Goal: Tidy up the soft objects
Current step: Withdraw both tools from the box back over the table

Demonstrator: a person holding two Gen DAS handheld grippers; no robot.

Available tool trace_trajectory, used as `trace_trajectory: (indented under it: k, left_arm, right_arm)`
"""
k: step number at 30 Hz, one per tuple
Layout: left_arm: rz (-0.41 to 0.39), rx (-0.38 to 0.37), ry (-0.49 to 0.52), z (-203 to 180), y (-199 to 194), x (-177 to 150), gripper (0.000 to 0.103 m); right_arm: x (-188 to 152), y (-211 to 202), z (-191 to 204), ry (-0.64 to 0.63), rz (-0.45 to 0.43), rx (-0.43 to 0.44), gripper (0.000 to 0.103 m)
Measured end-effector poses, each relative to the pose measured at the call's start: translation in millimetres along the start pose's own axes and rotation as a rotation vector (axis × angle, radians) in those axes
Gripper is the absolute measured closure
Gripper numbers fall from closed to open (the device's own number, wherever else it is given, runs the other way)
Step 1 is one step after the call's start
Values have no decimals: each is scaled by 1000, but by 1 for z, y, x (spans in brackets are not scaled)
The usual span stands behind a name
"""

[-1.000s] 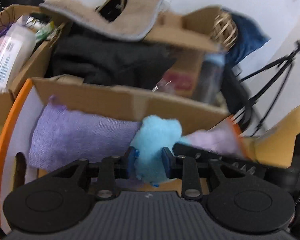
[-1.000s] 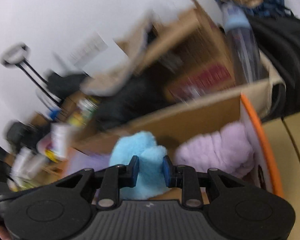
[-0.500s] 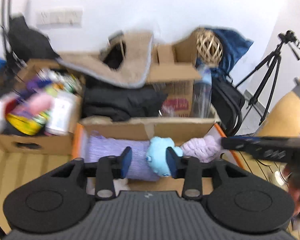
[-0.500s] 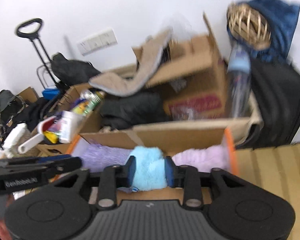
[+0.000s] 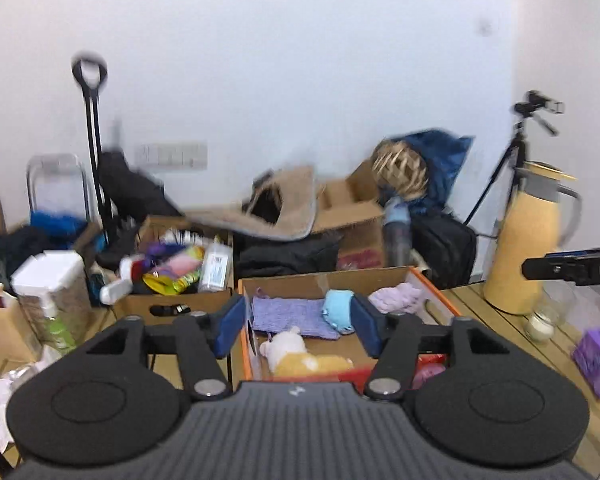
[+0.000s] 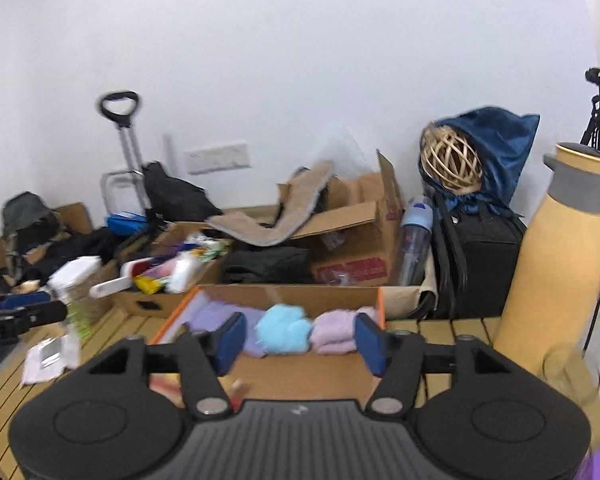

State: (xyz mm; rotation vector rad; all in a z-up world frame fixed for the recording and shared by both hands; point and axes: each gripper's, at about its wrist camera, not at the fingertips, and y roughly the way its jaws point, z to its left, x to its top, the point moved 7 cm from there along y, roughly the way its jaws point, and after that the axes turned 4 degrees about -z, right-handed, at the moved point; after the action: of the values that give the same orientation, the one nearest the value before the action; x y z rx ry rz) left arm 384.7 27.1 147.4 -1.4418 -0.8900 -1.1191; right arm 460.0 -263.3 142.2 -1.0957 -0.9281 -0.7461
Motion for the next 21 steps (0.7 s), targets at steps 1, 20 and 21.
trace_trajectory:
  k: [1,20,21]
  left_arm:
    - [-49,-6,17,-8,-27,-14,29]
    - [-95,54,-19,-42,-194,-155,3]
    - [-86,48,-19,-42,-191,-157,3]
  right_arm:
    - [-14,-13,7,-12,-13,16,38]
    - [-211,-218,87,-228,-210,-44,19]
    - [-211,-217,87,-220,-212,-40,19]
